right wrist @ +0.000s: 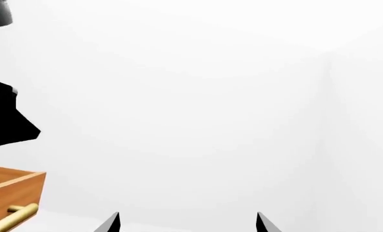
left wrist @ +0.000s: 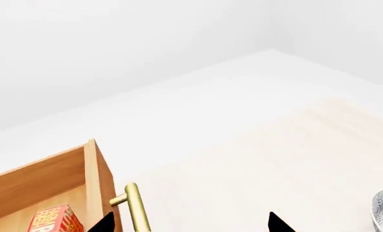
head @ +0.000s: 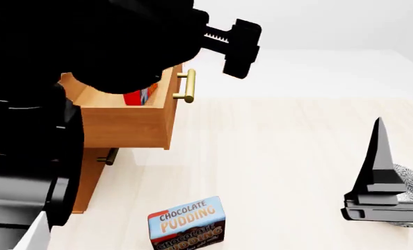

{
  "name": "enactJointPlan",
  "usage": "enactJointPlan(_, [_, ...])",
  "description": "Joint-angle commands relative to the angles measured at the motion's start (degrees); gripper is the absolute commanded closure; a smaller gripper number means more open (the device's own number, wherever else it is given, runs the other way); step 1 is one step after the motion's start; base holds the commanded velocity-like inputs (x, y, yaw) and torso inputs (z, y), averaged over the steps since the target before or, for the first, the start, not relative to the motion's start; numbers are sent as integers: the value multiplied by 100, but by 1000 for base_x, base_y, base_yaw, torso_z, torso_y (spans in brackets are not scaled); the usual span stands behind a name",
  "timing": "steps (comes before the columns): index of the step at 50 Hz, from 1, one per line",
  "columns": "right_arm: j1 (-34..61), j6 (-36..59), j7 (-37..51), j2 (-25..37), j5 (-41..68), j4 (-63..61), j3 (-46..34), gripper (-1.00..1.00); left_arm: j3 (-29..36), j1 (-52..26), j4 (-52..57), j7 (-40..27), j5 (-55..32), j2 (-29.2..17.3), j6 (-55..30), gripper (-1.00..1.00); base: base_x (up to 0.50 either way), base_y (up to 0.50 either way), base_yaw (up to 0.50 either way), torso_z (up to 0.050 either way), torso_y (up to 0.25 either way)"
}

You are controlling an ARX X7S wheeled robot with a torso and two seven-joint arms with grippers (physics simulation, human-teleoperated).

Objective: Put the butter at the back in the top drawer of the cabinet and close it.

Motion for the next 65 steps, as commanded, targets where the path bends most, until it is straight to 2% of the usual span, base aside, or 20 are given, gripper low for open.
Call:
enactJointPlan(1, [-92, -22, 44, 0, -130, 0, -75, -100, 408, 408, 513, -896, -519, 402, 364, -100, 0, 0, 0, 0, 0])
enactJointPlan(19, [-141, -52, 45, 0, -84, 2, -95, -100, 2138, 974, 966, -243, 303, 433, 1815, -100, 0, 0, 0, 0, 0])
enactJointPlan(23, [-164, -73, 72, 0, -123, 2, -111, -100, 2384, 992, 887, -216, 318, 404, 1955, -100, 0, 0, 0, 0, 0])
enactJointPlan(25, [-169, -75, 83, 0, -127, 1, -114, -100, 2494, 992, 748, -405, 216, 396, 1906, -100, 0, 0, 0, 0, 0])
enactJointPlan(33, [-183, -87, 100, 0, -142, 2, -114, -100, 2743, 1024, 255, -930, -161, 342, 1841, -100, 0, 0, 0, 0, 0])
enactJointPlan(54, [-268, -145, 186, 0, -323, 1, -168, -100, 3314, 1100, -489, -1285, -573, 213, 1645, -100, 0, 0, 0, 0, 0])
enactJointPlan(65, [-300, -177, 213, 0, -341, 1, -183, -100, 3489, 1040, -523, -1714, -600, -123, 1538, -100, 0, 0, 0, 0, 0])
